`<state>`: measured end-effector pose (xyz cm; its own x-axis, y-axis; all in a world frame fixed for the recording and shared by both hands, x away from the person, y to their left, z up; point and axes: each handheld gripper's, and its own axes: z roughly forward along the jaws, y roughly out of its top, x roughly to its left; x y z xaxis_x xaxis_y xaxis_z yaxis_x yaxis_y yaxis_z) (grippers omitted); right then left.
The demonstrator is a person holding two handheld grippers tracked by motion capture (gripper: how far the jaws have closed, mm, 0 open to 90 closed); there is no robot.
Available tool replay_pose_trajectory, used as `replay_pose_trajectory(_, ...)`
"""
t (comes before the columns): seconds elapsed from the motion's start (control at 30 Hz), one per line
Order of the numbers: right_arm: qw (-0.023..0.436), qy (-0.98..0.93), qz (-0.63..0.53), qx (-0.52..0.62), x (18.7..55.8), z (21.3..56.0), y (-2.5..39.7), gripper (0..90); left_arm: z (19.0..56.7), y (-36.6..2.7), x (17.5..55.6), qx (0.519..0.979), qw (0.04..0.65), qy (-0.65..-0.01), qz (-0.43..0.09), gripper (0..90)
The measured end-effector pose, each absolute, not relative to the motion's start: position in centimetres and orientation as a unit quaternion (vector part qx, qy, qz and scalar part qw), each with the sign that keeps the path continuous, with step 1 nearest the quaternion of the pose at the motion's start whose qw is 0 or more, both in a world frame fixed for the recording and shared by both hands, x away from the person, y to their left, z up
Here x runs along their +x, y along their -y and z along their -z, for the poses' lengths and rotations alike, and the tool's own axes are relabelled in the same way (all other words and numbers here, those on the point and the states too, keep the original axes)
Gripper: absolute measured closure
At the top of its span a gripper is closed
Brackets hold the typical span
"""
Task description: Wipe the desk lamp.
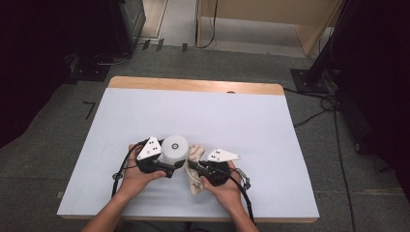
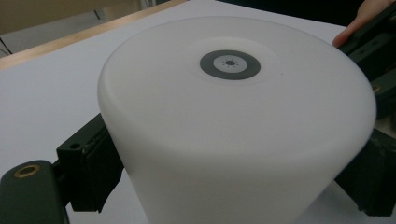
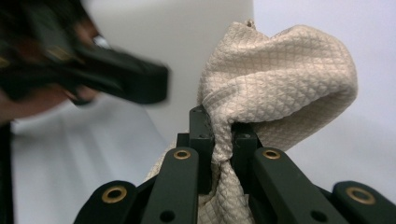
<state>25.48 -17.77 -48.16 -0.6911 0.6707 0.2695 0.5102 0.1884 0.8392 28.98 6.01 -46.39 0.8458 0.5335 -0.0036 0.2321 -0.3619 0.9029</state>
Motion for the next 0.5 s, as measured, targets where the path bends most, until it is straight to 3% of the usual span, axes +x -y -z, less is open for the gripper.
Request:
replay_pose_trajectory(0.17,0.087,-0.777,-0.476,0.403,25.8,48.5,17.4,84.0,46.4,-6.1,29.1,0.812,0.515,-0.234,-0.143,8.4)
replay_pose_trajectory(0.5,0.136,-0.725,-0.573,0.358,24.1,43.5,18.3,84.0,46.6,-5.8,28.9,0.812,0.519,-0.228,-0.139,8.3)
